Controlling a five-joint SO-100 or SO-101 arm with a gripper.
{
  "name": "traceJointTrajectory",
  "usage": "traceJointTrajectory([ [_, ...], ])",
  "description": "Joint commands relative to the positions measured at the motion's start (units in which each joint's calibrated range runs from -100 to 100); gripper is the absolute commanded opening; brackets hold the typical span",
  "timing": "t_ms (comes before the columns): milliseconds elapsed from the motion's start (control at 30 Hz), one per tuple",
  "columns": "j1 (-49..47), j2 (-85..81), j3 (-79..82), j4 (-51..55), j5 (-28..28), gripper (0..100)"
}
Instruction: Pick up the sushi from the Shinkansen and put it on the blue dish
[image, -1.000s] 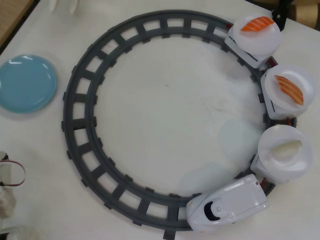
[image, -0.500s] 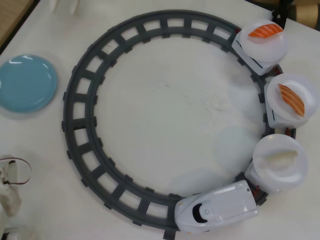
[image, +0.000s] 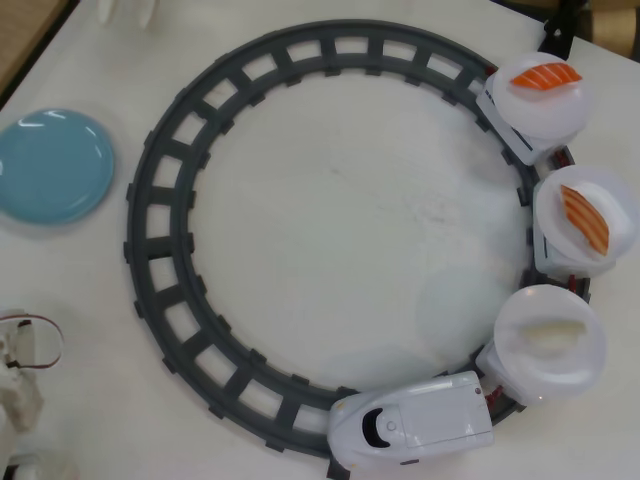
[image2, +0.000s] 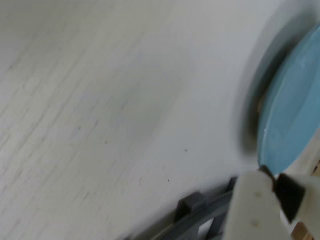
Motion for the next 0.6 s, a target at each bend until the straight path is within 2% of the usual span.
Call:
traceJointTrajectory([
  [0, 0.41, -0.46, 0.13, -0.74, -0.27, 4],
  [567, 0.76, -0.46, -0.05, -0.74, -0.27, 4],
])
